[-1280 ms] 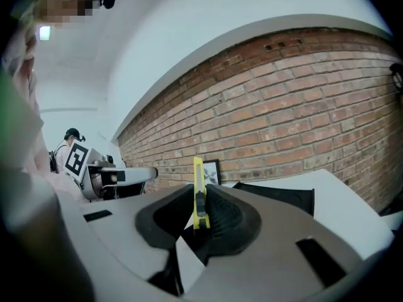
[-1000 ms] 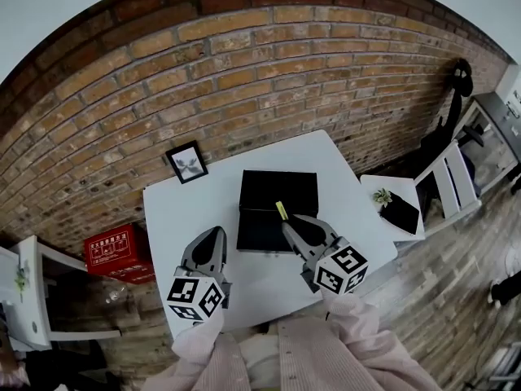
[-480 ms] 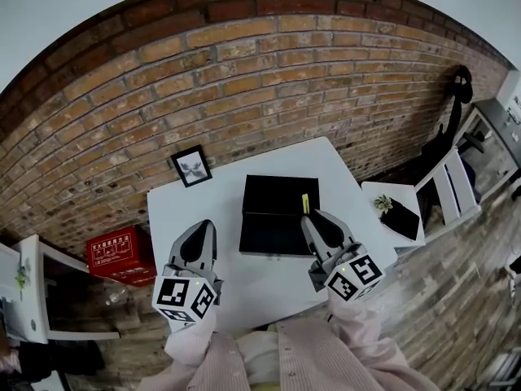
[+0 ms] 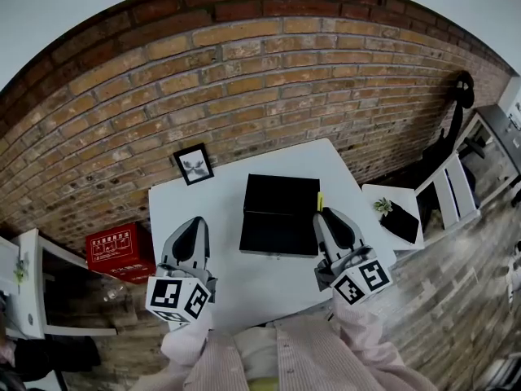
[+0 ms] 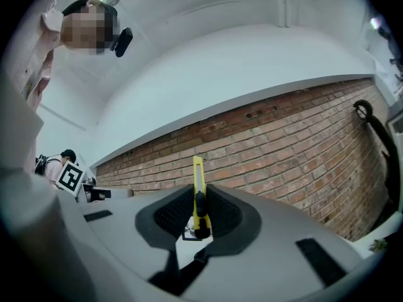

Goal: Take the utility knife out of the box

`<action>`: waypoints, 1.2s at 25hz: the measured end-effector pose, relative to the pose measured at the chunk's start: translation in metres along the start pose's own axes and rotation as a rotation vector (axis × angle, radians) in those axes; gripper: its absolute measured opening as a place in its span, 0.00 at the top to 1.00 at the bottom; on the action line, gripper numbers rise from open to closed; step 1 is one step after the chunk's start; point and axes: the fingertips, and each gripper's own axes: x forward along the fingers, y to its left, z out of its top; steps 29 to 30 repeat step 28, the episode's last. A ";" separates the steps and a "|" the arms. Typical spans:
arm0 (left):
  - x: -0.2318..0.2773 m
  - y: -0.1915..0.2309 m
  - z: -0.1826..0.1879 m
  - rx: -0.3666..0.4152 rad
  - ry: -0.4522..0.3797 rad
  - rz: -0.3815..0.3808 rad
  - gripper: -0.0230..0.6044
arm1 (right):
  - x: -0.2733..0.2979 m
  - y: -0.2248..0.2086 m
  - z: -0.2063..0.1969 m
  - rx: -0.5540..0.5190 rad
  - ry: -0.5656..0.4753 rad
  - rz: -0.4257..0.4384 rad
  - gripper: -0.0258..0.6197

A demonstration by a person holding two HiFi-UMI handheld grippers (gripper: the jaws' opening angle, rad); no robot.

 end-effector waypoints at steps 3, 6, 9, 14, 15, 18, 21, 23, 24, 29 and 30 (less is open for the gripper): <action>-0.001 0.000 0.000 0.003 0.001 0.001 0.98 | -0.002 0.000 0.000 -0.006 0.001 -0.005 0.86; 0.000 -0.001 -0.001 0.001 0.007 -0.002 0.98 | -0.001 0.001 0.000 -0.007 0.002 -0.005 0.86; 0.000 -0.001 -0.002 0.000 0.011 -0.006 0.98 | -0.001 0.001 -0.001 -0.010 0.009 -0.008 0.86; 0.000 -0.001 -0.004 0.001 0.021 -0.010 0.98 | -0.002 0.002 -0.002 -0.015 0.011 -0.015 0.86; 0.000 -0.001 -0.004 0.000 0.023 -0.011 0.98 | -0.003 0.002 -0.002 -0.014 0.011 -0.017 0.86; 0.000 -0.001 -0.008 -0.001 0.032 -0.013 0.98 | -0.003 0.001 -0.004 -0.012 0.015 -0.024 0.86; 0.000 -0.001 -0.009 -0.002 0.037 -0.014 0.98 | -0.003 0.001 -0.005 -0.012 0.021 -0.027 0.86; 0.000 -0.001 -0.010 -0.002 0.039 -0.015 0.98 | -0.002 0.000 -0.006 -0.011 0.023 -0.029 0.86; 0.001 -0.001 -0.010 -0.002 0.040 -0.015 0.98 | -0.002 0.000 -0.007 -0.010 0.024 -0.031 0.86; 0.003 0.002 -0.012 -0.005 0.046 -0.011 0.98 | -0.001 -0.001 -0.010 -0.012 0.031 -0.035 0.86; 0.003 0.002 -0.012 -0.005 0.046 -0.011 0.98 | -0.001 -0.001 -0.010 -0.012 0.031 -0.035 0.86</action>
